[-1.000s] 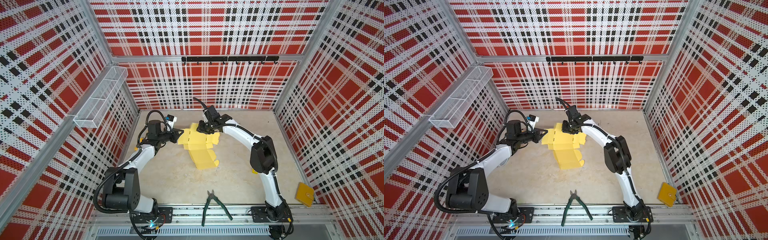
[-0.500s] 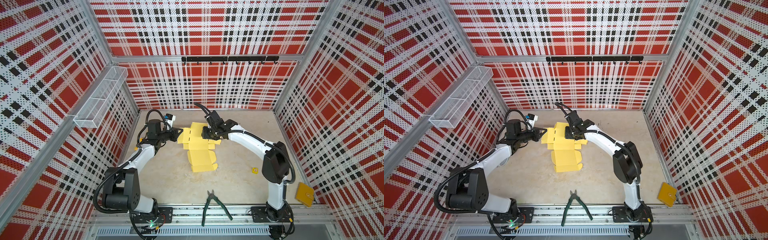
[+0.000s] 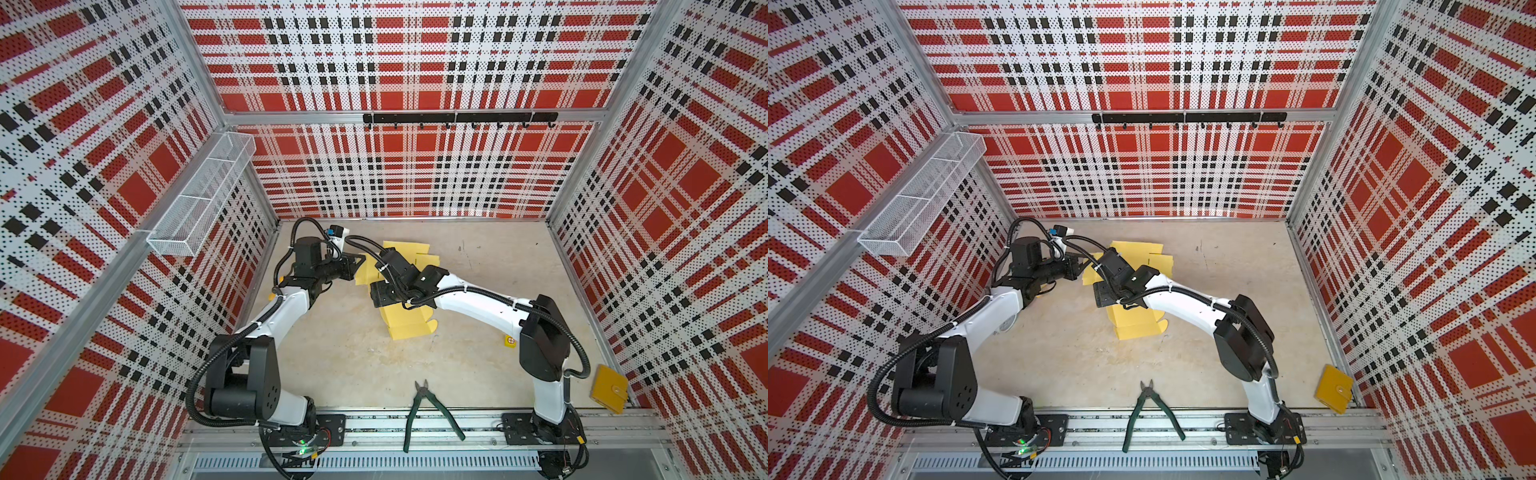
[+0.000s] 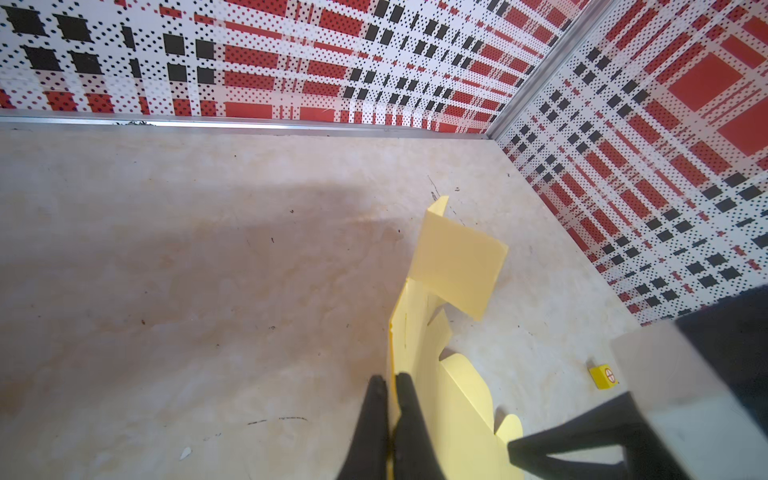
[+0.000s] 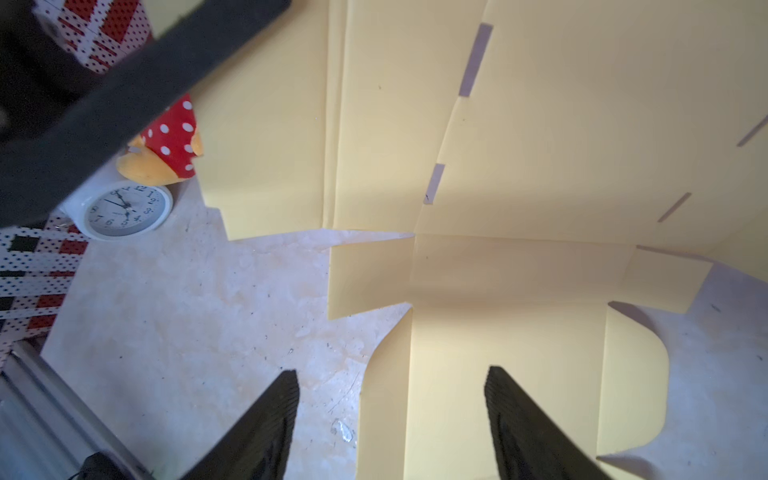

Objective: Fold the paper box

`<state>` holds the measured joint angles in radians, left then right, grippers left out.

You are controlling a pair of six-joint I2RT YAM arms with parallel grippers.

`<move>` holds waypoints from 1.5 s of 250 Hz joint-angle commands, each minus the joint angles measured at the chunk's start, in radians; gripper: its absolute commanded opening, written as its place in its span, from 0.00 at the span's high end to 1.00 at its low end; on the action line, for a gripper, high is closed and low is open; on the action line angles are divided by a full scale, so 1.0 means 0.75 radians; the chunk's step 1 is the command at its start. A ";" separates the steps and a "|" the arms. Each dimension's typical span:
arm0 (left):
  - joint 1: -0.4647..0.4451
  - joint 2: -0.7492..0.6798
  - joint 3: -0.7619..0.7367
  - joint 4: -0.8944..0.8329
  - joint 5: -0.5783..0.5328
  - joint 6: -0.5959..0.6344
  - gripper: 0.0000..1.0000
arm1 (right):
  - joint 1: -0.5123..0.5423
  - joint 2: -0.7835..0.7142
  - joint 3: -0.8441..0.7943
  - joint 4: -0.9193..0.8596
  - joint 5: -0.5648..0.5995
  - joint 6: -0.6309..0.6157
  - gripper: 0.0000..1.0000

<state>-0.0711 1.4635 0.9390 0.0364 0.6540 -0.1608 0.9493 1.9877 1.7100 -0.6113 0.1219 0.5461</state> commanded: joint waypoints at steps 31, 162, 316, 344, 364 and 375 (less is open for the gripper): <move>-0.005 0.008 0.032 0.019 0.011 -0.022 1.00 | 0.009 0.111 0.126 0.001 0.016 -0.042 0.24; -0.003 -0.004 0.020 0.021 0.016 -0.009 1.00 | -0.029 0.151 0.145 0.009 -0.019 -0.004 0.42; -0.005 0.000 0.012 0.026 0.027 0.008 1.00 | -0.151 -0.033 -0.146 0.236 -0.147 0.122 0.58; -0.005 0.000 0.010 0.028 0.033 0.011 1.00 | -0.155 -0.012 -0.145 0.238 -0.160 0.122 0.59; -0.005 0.000 0.010 0.027 0.034 0.011 1.00 | -0.166 0.011 -0.143 0.237 -0.172 0.125 0.59; -0.005 0.001 0.010 0.027 0.034 0.010 1.00 | -0.173 0.024 -0.140 0.235 -0.180 0.126 0.59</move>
<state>-0.0734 1.4635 0.9390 0.0376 0.6582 -0.1539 0.8314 1.9930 1.6039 -0.4770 0.0032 0.6224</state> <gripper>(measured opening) 0.054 0.408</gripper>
